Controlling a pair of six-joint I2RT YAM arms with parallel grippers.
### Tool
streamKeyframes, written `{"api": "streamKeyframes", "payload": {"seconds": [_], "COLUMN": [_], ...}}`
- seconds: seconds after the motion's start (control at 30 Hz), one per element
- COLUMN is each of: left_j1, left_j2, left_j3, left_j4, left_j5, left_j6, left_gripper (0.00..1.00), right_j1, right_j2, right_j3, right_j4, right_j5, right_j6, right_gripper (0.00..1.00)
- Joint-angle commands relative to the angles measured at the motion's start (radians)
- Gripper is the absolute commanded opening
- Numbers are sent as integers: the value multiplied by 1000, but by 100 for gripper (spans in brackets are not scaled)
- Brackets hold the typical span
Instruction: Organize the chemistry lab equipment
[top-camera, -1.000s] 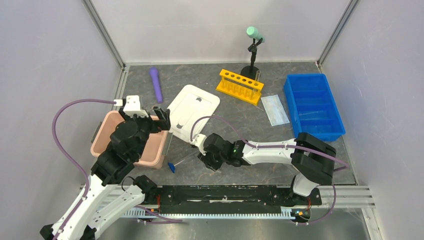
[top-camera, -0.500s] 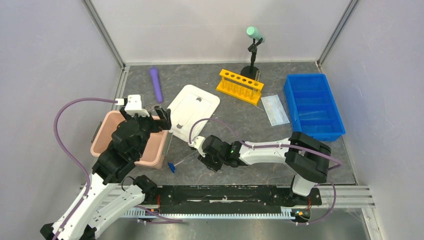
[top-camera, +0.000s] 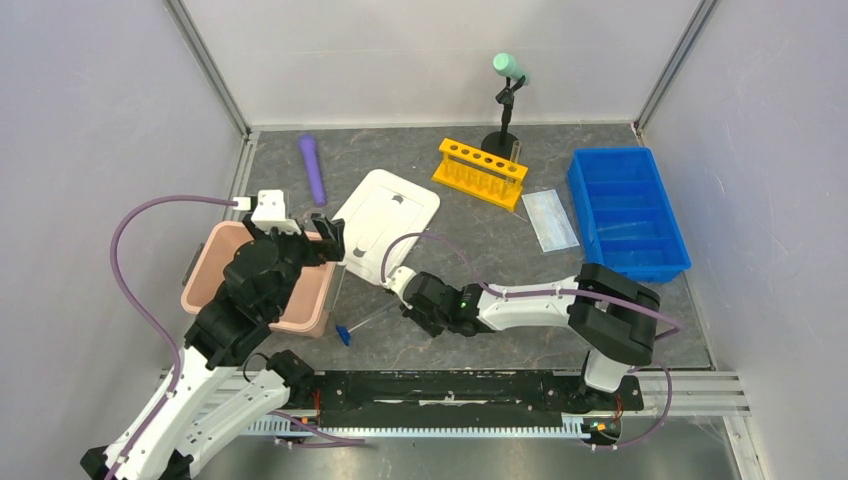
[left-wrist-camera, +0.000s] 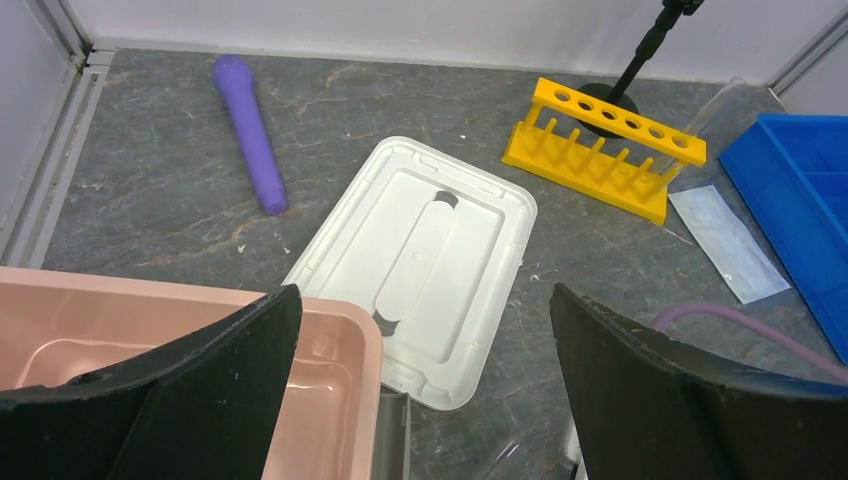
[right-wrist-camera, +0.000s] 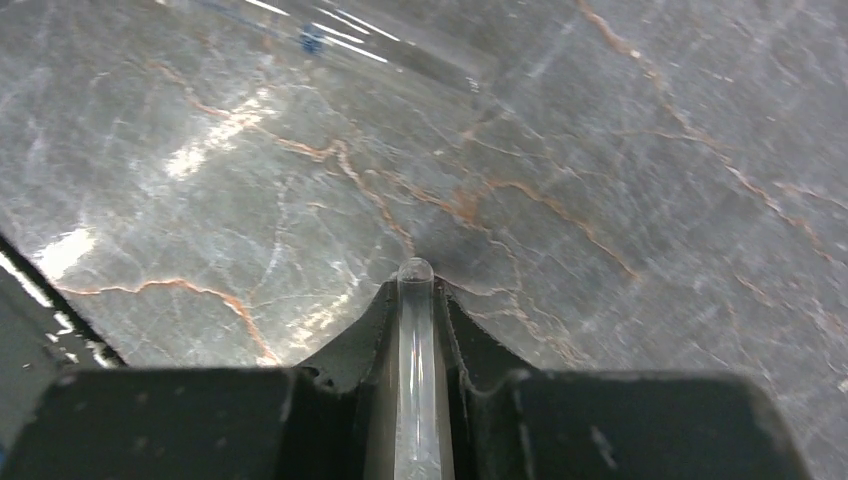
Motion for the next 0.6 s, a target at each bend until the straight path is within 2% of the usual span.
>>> {"api": "streamKeyframes", "payload": {"seconds": [0.0, 0.23, 0.57], "left_j1": [-4, -4, -5], "left_j2": [7, 37, 142], "left_j3": [-8, -1, -5], "left_j4": [56, 58, 90], "left_j5": [36, 126, 435], "left_j6": [-21, -24, -54], "left_gripper": [100, 100, 98], "right_j1": [-11, -138, -230], "right_j2": [-84, -231, -442], "right_j3": [-36, -108, -160], "right_j4": [61, 219, 475], "right_j5": [116, 61, 60], "right_j6": [46, 166, 324], "right_gripper": [16, 17, 18]}}
